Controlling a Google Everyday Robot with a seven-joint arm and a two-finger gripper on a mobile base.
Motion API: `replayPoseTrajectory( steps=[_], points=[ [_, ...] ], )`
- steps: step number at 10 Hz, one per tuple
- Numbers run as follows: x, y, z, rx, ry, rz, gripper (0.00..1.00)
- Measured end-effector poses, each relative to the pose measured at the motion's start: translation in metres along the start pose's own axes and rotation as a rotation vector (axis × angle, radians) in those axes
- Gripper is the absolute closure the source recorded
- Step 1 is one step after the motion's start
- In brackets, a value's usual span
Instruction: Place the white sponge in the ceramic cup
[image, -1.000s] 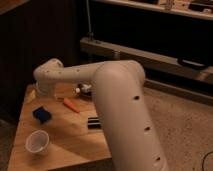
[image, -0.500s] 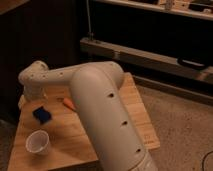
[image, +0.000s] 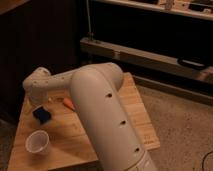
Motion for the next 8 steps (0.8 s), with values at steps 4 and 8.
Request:
replayPoseTrajectory(
  steps=[4, 8],
  points=[
    [0.001, -0.016, 0.024, 0.040, -0.013, -0.090, 0.20],
    [0.007, -0.026, 0.043, 0.048, -0.029, -0.138, 0.20]
  ],
)
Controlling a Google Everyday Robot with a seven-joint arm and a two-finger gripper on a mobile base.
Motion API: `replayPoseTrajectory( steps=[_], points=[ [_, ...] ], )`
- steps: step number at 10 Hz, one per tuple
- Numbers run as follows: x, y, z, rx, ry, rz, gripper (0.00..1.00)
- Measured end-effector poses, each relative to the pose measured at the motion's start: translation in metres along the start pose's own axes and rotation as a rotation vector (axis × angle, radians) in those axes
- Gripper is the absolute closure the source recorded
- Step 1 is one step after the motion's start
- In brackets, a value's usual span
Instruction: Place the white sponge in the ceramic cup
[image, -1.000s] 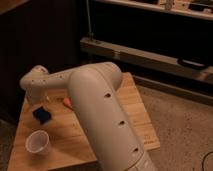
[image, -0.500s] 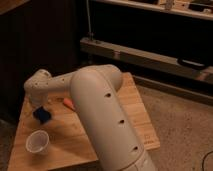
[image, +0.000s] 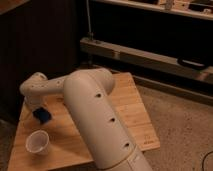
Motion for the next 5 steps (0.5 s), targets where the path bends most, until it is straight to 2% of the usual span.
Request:
replayPoseTrajectory(
  steps=[3, 5],
  points=[
    [0.004, 0.001, 0.008, -0.005, -0.013, 0.003, 0.20],
    [0.006, 0.002, 0.014, -0.016, -0.028, 0.029, 0.20]
  ],
)
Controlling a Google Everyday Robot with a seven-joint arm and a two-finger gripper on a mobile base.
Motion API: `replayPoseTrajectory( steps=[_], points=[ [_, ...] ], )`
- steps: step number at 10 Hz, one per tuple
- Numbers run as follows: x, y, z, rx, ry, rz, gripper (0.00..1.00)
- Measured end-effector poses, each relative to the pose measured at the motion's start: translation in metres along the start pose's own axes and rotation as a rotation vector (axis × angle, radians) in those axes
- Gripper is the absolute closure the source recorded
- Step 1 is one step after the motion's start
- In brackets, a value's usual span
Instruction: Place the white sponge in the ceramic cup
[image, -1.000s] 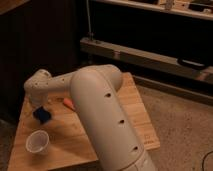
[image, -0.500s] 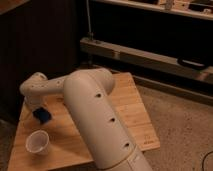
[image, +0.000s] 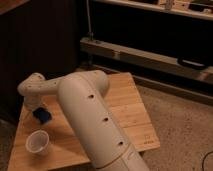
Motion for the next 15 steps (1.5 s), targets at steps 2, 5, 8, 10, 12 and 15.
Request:
replayPoseTrajectory(
  steps=[2, 5, 8, 10, 12, 15],
  points=[
    [0.000, 0.002, 0.005, -0.022, -0.020, 0.040, 0.20],
    [-0.002, 0.011, 0.009, -0.045, -0.037, 0.099, 0.20],
    [-0.004, 0.015, 0.009, -0.056, -0.044, 0.117, 0.20],
    [-0.005, 0.017, 0.009, -0.058, -0.050, 0.123, 0.25],
    [-0.005, 0.018, 0.010, -0.060, -0.056, 0.128, 0.42],
    [-0.004, 0.019, 0.008, -0.063, -0.062, 0.127, 0.47]
  ],
)
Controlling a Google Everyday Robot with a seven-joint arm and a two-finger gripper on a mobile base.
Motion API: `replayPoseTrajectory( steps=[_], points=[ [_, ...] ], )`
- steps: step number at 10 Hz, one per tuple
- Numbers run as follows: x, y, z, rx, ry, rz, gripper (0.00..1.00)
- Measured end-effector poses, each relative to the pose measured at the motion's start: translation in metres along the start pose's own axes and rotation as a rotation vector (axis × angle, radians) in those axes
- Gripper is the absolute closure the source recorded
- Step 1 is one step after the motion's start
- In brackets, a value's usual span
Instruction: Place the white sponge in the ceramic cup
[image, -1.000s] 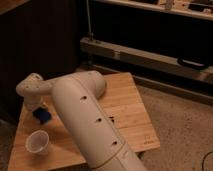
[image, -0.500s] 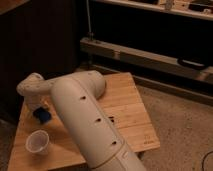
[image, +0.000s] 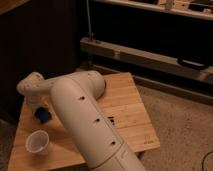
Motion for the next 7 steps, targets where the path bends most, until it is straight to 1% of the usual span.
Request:
replayPoseTrajectory(
  steps=[5, 7],
  points=[
    [-0.0005, -0.0017, -0.0007, 0.003, -0.002, 0.000, 0.47],
    [-0.0052, -0.0060, -0.0050, 0.025, -0.004, 0.001, 0.47]
  ],
)
